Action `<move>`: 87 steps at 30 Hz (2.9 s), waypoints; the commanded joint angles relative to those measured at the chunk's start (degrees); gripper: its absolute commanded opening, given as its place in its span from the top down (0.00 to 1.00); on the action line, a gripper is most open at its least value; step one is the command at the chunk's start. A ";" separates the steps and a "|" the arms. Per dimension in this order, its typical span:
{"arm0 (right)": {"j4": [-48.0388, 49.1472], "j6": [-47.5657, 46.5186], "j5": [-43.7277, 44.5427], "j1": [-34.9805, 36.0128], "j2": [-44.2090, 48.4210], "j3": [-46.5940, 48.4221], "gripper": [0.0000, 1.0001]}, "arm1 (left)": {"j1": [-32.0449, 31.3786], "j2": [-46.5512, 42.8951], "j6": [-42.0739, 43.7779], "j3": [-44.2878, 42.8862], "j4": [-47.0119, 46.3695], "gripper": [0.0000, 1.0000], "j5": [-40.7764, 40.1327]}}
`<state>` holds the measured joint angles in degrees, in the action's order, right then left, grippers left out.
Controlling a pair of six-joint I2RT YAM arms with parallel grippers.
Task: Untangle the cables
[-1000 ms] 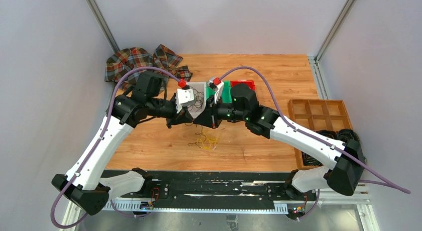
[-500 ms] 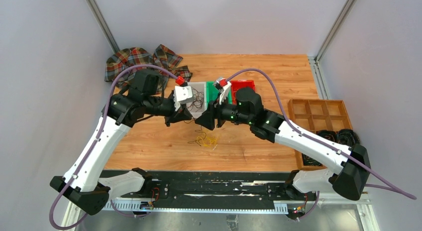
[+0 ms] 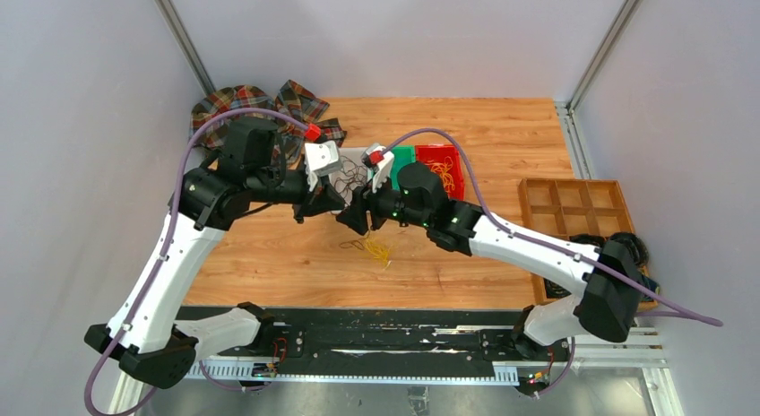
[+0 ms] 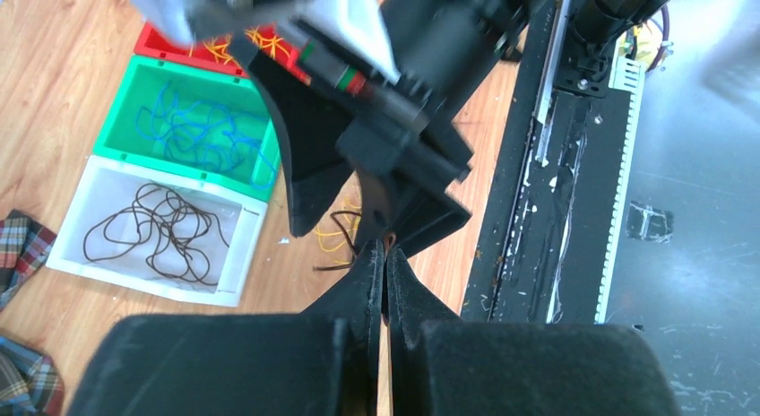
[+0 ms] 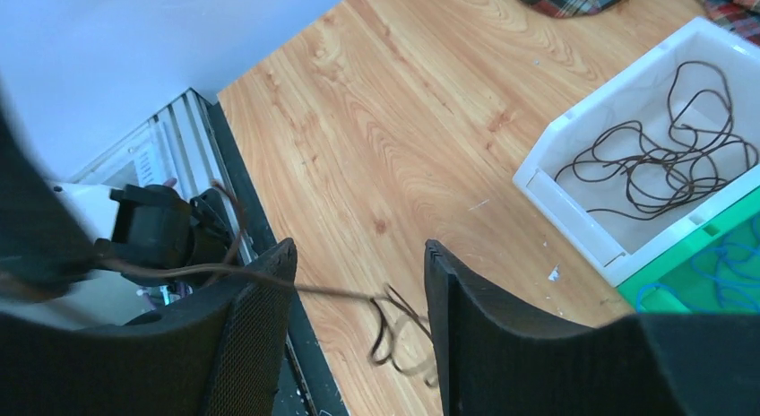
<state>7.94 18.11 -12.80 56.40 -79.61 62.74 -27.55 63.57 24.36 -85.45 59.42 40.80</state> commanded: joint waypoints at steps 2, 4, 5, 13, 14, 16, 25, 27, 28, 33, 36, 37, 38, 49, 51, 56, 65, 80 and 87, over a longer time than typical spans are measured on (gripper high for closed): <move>2.32 -2.03 2.33 1.98 -3.88 -0.14 0.47 | 0.22 -1.48 -1.19 -4.60 1.04 0.99 0.87; 2.79 -1.46 2.77 2.13 -4.79 -1.84 0.49 | 0.22 -1.35 -1.07 -6.00 1.54 1.00 0.75; 3.07 -1.21 3.12 2.13 -5.03 -2.77 0.50 | 0.19 -1.21 -0.91 -6.87 1.83 1.00 0.70; 5.45 0.06 8.15 2.08 -7.29 -8.69 0.54 | 0.22 0.60 -1.69 -15.27 3.28 1.00 0.88; 5.42 0.22 8.48 2.05 -7.76 -8.89 0.54 | 0.22 0.69 -1.83 -16.14 3.33 0.99 0.87; 5.35 0.59 8.87 2.06 -8.48 -9.25 0.54 | 0.22 0.62 -1.98 -17.15 3.34 0.99 0.62; 1.73 5.59 10.31 -0.11 -7.22 -11.19 0.54 | 0.22 1.28 1.95 -15.86 3.25 1.00 -5.06; -0.33 6.83 9.57 -1.44 -6.06 -11.73 0.52 | 0.22 2.41 2.80 -16.04 3.09 0.99 -7.30; -0.28 7.08 9.50 -1.69 -4.92 -12.63 0.49 | 0.22 2.95 2.88 -16.07 2.50 0.99 -8.78; 3.36 7.27 10.26 -1.75 4.72 -16.73 0.39 | 0.22 4.58 3.77 -11.97 -5.07 1.00 -18.85; 1.61 6.44 14.29 -1.82 10.50 -16.85 0.28 | 0.21 6.01 5.28 -8.76 -10.67 0.99 -25.26; 1.32 6.12 15.05 -1.90 12.35 -17.16 0.27 | 0.22 6.58 5.76 -7.84 -12.40 0.99 -27.15; 1.55 5.85 15.44 -2.16 14.30 -17.77 0.27 | 0.17 7.29 5.84 -7.25 -14.34 0.99 -29.02; 0.42 5.04 19.16 -4.74 25.46 -22.59 0.23 | 0.22 15.91 4.25 -5.70 -24.47 0.99 -32.02; -0.17 5.23 19.34 -5.02 25.48 -23.12 0.24 | 0.20 17.21 5.00 -4.56 -26.32 0.99 -33.05; -0.47 5.88 19.64 -5.33 26.53 -24.58 0.25 | 0.30 20.90 7.68 -0.03 -31.11 0.99 -37.47; -3.08 5.45 20.46 -5.78 28.19 -24.84 0.25 | 0.42 25.44 5.72 0.52 -32.63 0.99 -37.54; -4.06 5.93 20.57 -5.84 28.95 -25.19 0.26 | 1.64 28.77 6.20 2.69 -35.28 0.99 -39.88; -5.24 5.90 20.81 -5.86 29.21 -25.35 0.26 | 2.37 30.49 3.86 3.59 -31.94 0.94 -37.96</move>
<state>3.84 24.16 6.92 51.29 -51.09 38.26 -25.76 93.76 29.91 -83.07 26.04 1.72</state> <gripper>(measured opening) 0.741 0.017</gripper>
